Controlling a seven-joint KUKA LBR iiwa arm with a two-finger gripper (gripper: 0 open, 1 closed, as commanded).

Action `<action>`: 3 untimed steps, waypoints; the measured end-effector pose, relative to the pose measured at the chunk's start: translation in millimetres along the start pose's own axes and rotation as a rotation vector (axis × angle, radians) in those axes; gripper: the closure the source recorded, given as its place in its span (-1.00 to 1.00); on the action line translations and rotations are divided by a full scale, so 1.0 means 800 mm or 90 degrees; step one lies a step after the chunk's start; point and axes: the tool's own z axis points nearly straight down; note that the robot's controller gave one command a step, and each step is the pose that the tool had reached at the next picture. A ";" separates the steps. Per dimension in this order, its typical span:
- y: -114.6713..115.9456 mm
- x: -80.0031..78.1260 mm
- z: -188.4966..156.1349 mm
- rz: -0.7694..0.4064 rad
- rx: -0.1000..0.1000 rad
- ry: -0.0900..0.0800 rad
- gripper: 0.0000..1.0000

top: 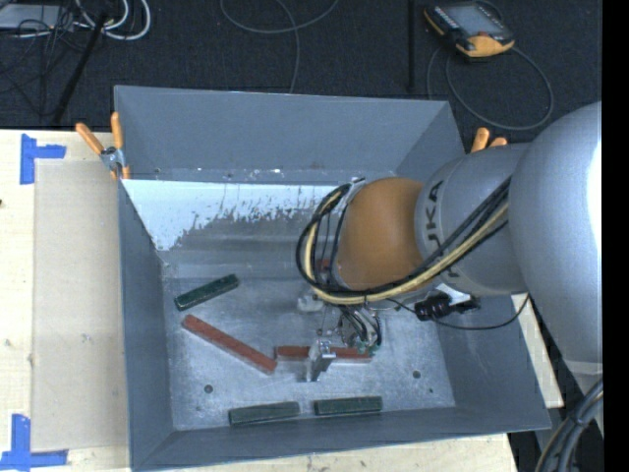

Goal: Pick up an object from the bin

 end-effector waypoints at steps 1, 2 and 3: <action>0.006 0.020 -0.030 0.031 0.000 0.002 -1.00; -0.028 0.019 0.007 0.036 0.000 0.001 -1.00; 0.002 0.029 0.002 0.126 0.001 -0.005 1.00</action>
Offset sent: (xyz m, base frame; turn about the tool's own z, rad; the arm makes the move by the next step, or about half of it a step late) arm -0.0168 -0.0235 -0.0065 0.0586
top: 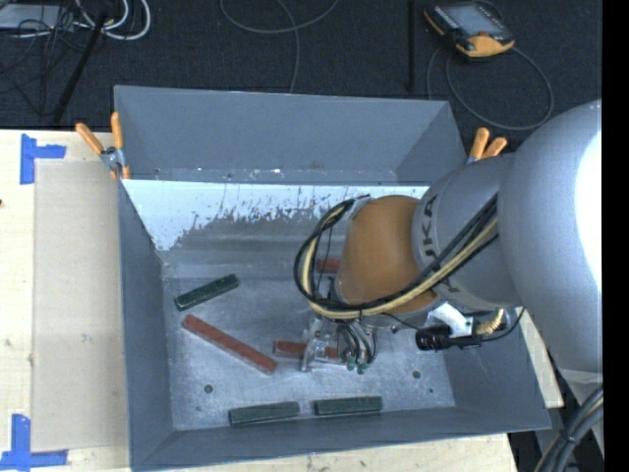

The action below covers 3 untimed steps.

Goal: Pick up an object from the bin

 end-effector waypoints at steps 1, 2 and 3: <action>0.000 0.000 0.000 0.000 0.000 0.000 1.00; 0.000 0.001 -0.003 0.000 0.000 0.001 1.00; -0.001 0.004 -0.018 0.000 0.001 0.007 1.00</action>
Offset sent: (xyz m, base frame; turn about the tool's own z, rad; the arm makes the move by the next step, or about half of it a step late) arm 0.0001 0.0000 0.0428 0.0000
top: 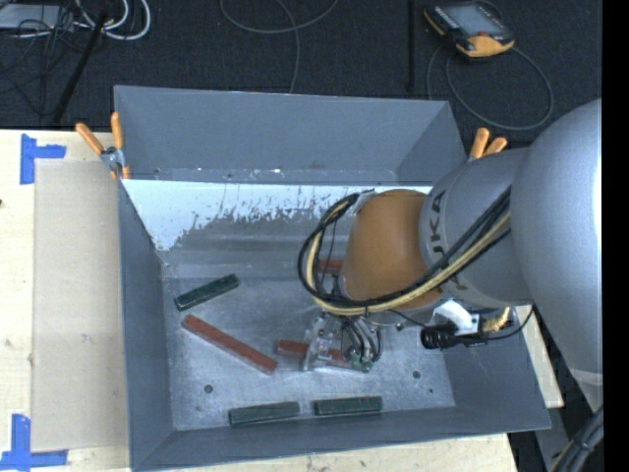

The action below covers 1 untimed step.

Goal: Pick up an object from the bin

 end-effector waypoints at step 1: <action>0.000 0.000 -0.021 -0.001 -0.001 0.000 1.00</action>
Offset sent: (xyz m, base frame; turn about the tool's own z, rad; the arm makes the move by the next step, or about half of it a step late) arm 0.0002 0.0002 0.0251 0.0000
